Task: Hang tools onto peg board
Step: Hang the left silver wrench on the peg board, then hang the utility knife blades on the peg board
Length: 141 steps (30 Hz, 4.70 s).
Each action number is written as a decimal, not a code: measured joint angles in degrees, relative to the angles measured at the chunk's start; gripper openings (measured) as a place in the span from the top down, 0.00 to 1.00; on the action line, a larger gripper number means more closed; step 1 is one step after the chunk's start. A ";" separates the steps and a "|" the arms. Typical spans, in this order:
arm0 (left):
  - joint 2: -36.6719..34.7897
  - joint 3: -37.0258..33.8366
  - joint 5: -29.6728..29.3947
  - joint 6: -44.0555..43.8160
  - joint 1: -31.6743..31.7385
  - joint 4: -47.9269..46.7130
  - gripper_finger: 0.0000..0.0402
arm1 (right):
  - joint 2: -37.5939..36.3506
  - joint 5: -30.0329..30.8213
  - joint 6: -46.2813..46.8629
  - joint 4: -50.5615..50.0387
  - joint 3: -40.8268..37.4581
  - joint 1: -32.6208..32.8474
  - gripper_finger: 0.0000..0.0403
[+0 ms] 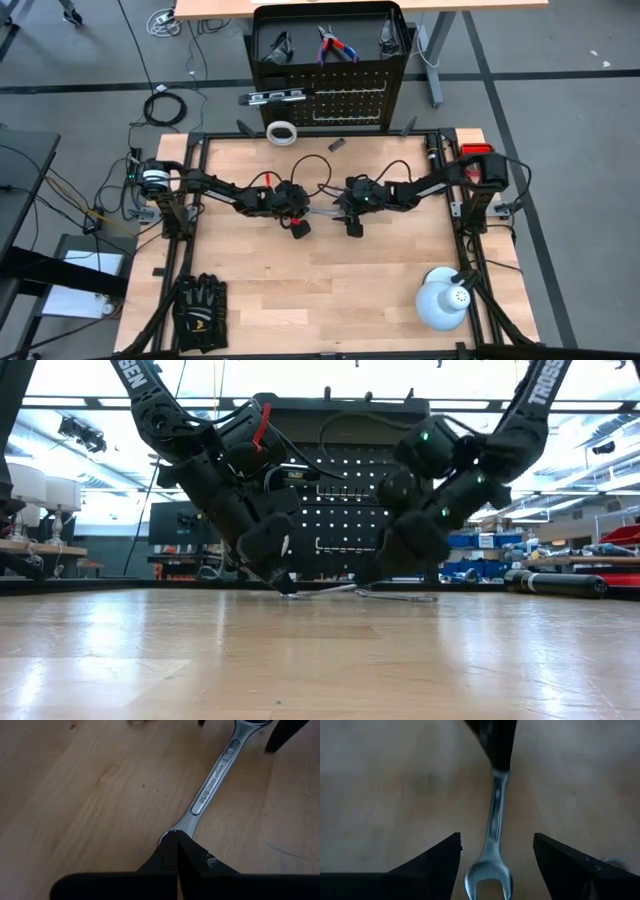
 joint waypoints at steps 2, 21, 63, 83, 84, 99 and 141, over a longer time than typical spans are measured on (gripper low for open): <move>0.01 -0.01 0.02 0.00 0.00 0.24 1.00 | 2.08 -0.17 0.00 2.26 0.01 0.02 0.32; 0.07 -0.02 0.17 0.00 0.00 0.36 1.00 | 5.15 -0.07 2.30 5.75 -0.07 0.06 0.61; -7.52 -19.67 -26.20 21.84 -5.10 62.59 1.00 | -19.67 31.44 -5.57 -1.05 -0.13 -8.89 0.72; -0.72 -22.45 -24.20 26.00 -2.25 80.09 1.00 | -21.10 54.90 -8.10 12.67 -0.11 -11.24 0.72; -0.72 -22.45 -23.86 25.65 -2.25 80.07 1.00 | -21.10 55.50 -7.73 12.67 -0.11 -11.29 0.72; -0.72 -22.45 -23.19 25.35 -2.25 80.09 1.00 | -21.10 55.65 3.34 1.39 -0.11 -16.03 0.72; -0.74 -22.43 -23.19 24.79 -1.25 76.52 1.00 | -21.10 29.29 11.95 -12.44 -0.09 -15.71 0.50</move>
